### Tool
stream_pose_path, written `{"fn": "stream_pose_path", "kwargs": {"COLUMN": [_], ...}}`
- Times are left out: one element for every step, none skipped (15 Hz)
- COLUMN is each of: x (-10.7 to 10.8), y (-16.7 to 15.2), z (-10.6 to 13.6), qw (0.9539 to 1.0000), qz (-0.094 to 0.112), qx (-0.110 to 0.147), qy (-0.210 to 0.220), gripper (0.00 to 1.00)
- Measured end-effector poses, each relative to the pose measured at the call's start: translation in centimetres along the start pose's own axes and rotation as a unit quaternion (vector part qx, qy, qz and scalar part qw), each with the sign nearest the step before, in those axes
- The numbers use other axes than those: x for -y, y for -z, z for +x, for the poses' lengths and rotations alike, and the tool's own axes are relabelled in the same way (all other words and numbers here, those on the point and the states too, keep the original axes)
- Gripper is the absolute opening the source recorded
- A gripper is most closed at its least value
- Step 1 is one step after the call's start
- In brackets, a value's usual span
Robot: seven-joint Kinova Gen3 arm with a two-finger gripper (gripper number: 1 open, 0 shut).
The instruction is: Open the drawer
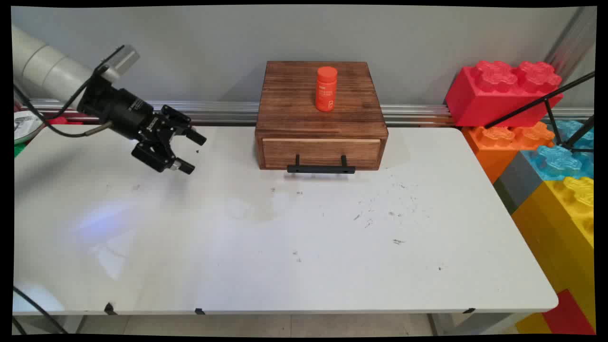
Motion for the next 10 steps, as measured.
{"fn": "stream_pose_path", "kwargs": {"x": [-0.1, -0.2, -0.2, -0.2, -0.1, 0.0, 0.1, 0.3, 0.4, 0.6], "y": [-0.1, -0.2, -0.3, -0.6, -1.0, -1.5, -1.8, -2.5, -3.1, -4.0], "z": [1.1, 2.5, 3.8, 5.4, 7.0, 8.4, 9.3, 10.7, 11.8, 12.9], "qw": [1.0000, 1.0000, 0.9999, 0.9997, 0.9995, 0.9992, 0.9990, 0.9985, 0.9982, 0.9976], "qz": [0.004, 0.009, 0.015, 0.024, 0.031, 0.040, 0.045, 0.053, 0.059, 0.066], "qx": [0.001, 0.002, 0.001, 0.001, 0.002, 0.002, 0.003, 0.006, 0.009, 0.014], "qy": [-0.002, -0.003, -0.004, -0.004, -0.004, -0.005, -0.006, -0.008, -0.010, -0.013], "gripper": [1.00, 1.00, 1.00, 1.00, 1.00, 1.00, 1.00, 1.00, 1.00, 1.00]}}
